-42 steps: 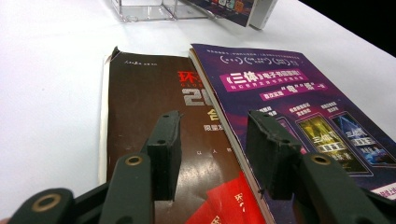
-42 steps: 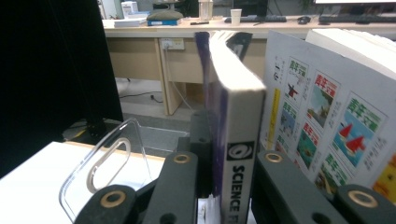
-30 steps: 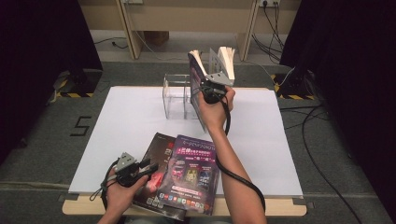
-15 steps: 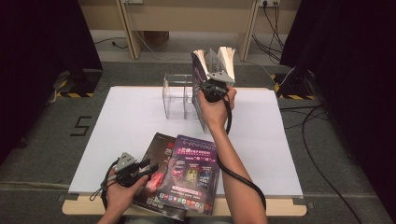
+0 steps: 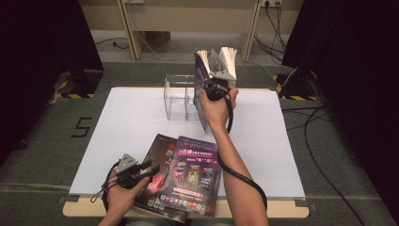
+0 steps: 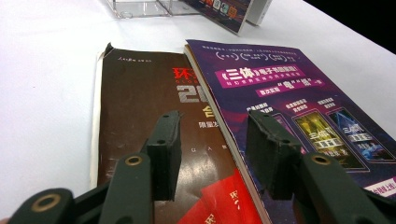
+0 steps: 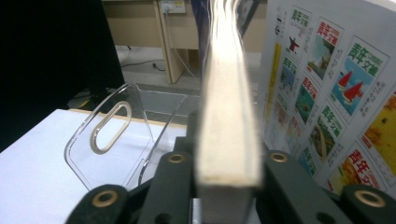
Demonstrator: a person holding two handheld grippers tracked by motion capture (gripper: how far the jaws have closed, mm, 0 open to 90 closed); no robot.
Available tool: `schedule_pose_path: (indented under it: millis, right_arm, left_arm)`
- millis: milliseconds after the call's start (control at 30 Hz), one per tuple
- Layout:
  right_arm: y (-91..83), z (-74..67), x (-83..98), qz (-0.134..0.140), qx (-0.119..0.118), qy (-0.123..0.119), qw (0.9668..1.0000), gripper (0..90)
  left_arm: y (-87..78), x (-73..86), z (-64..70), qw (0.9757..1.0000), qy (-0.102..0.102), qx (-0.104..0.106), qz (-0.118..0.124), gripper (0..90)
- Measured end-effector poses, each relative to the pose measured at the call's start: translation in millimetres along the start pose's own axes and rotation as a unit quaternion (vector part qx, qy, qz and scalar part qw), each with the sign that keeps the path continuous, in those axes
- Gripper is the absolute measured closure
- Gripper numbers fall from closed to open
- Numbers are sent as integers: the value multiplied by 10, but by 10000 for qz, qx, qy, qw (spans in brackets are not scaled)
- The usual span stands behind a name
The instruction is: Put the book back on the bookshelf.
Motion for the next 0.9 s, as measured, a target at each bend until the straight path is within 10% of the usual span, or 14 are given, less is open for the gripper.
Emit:
schedule_pose_path:
  millis: [900]
  right_arm:
    - [160,2,-84,463,193,-122,9987,832]
  left_arm:
    - [-3,-5,-25,10000,-8,-18,11,547]
Point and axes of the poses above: each handheld gripper's, and its own axes: y roughly forward along the jaws, x roughly out of its underside, z roughly to its right, the point moved 3 cm from there along y, roughly forward along the jaws, and after that the axes turned 10 degrees about -x, right-handed, at the moved point
